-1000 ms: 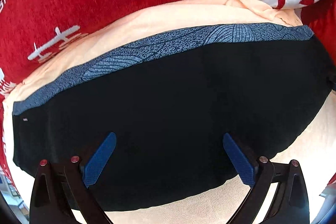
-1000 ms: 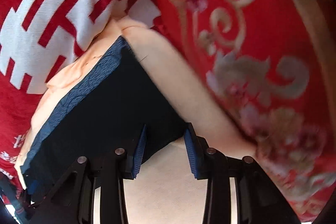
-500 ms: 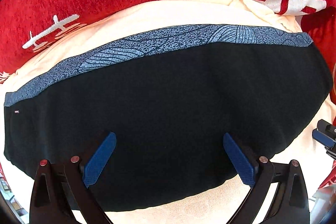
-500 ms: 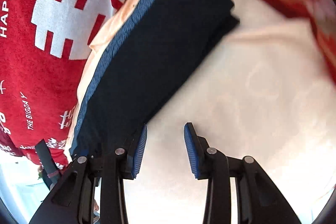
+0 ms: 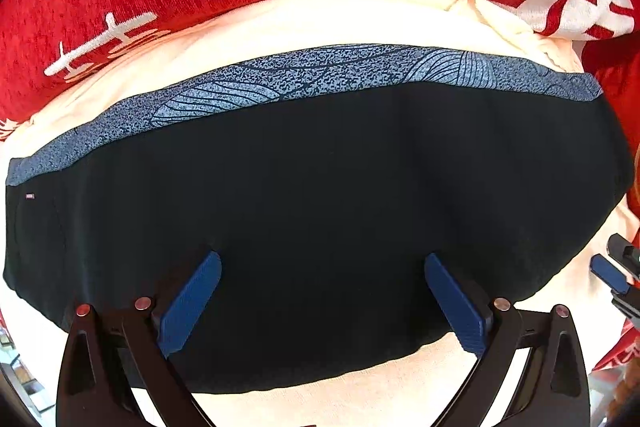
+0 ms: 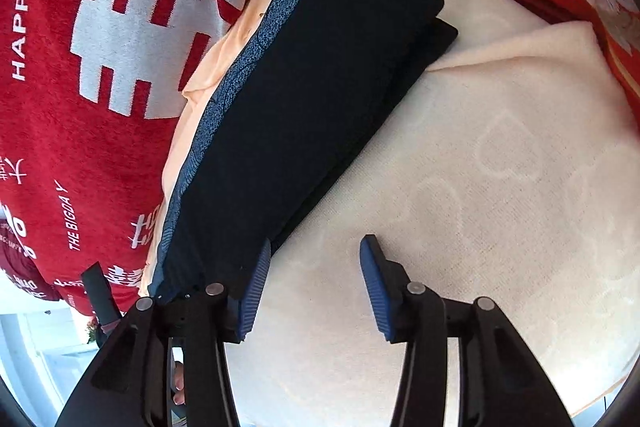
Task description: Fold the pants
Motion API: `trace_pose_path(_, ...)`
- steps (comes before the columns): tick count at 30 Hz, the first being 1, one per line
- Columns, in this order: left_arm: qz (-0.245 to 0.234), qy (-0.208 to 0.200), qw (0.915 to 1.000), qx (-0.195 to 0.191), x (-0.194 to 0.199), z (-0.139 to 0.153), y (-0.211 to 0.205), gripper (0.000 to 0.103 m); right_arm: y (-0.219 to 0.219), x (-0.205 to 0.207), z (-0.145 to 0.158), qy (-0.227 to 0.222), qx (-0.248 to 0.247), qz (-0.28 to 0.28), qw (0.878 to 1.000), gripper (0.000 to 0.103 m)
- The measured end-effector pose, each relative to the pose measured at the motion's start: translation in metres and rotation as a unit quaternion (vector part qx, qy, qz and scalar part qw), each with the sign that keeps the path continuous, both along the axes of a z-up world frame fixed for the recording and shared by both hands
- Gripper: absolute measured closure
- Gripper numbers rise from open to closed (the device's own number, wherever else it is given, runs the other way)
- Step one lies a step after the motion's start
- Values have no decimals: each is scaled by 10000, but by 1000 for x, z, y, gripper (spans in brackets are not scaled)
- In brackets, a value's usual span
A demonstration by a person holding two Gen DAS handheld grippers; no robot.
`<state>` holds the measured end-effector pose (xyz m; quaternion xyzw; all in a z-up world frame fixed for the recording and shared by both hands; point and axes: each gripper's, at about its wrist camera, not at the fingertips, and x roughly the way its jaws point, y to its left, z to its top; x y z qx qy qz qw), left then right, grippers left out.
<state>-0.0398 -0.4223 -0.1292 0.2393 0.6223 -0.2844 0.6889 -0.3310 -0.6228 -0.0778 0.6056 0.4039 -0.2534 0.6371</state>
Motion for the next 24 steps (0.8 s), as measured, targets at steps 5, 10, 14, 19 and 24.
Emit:
trace_pose_path(5, -60, 42, 9998, -168, -3, 14, -10, 1, -4, -6, 0, -206, -14, -161, 9997, 51)
trace_pose_path(10, -269, -25, 9992, -299, -12, 20, -35, 1, -13, -15, 2, -508, -224, -478, 9973, 51)
trace_pose_path(14, -229, 13, 9996, -159, -15, 6, -48, 1, -24, -22, -6, -569, -206, -827, 9947, 50)
trace_pose_path(19, -229, -62, 9995, -185, -16, -3, -42, 1, -26, -29, -11, -758, -160, -990, 9921, 50)
trace_pose_path(24, -311, -147, 9992, -187, -18, -5, -37, 1, -32, -27, -21, -1219, -288, -1195, 9849, 50)
